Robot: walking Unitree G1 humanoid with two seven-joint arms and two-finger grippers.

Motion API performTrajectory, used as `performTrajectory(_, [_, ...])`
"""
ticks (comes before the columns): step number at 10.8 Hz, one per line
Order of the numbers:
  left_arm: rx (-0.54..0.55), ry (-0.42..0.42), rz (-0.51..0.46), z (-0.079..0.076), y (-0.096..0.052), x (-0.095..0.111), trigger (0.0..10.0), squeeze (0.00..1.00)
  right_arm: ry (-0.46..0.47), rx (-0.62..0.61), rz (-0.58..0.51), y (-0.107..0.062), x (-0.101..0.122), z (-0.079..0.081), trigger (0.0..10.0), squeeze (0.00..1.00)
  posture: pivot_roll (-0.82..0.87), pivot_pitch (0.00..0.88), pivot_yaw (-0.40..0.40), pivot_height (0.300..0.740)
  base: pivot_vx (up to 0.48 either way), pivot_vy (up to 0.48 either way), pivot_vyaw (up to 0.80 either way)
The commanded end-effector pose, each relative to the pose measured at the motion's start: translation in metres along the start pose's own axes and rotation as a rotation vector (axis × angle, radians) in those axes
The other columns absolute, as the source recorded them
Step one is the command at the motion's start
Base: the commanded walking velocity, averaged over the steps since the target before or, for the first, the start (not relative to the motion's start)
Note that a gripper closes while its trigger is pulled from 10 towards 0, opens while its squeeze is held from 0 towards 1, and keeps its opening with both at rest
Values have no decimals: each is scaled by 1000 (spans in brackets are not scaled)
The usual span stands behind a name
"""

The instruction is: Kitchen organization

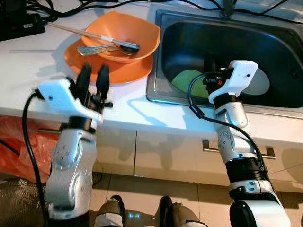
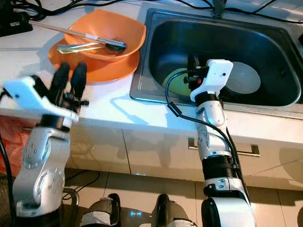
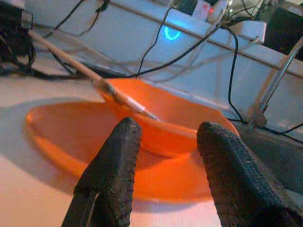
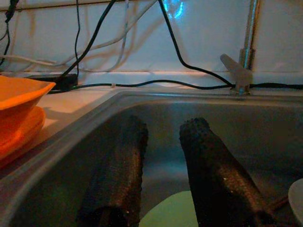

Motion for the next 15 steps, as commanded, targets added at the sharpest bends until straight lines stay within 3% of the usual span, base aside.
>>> performTrajectory(1, [31,-32,-6,3,-5,1,10000,0,9,-1,2,0,-2,0,10000,0,269,213,-92,740,0,0,0])
performTrajectory(3, [137,-89,-42,25,-9,5,10000,0,11,1,0,0,-2,0,10000,0,271,205,-92,740,0,0,0])
performTrajectory(5, [147,-168,-60,34,-8,8,10000,0,12,3,1,0,-2,1,10000,0,272,208,-96,740,0,0,0])
performTrajectory(10, [16,-259,3,21,5,-3,10000,0,18,6,-2,1,-2,3,10000,0,266,214,-96,740,0,0,0])
performTrajectory(15, [3,-290,-54,24,34,1,10000,0,22,6,-4,1,-2,5,10000,0,259,210,-97,740,0,0,0])
Point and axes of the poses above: a point about 5 cm out from each wrist's last joint towards the gripper, its own y axis pointing out of the wrist towards the gripper, its own x axis along the axis of the wrist's last joint, z = x × y, the point moved 1 cm from there along y, pointing out of the wrist towards the gripper, and after that the axes turned 11 degrees about -y, right-handed, at the moved point
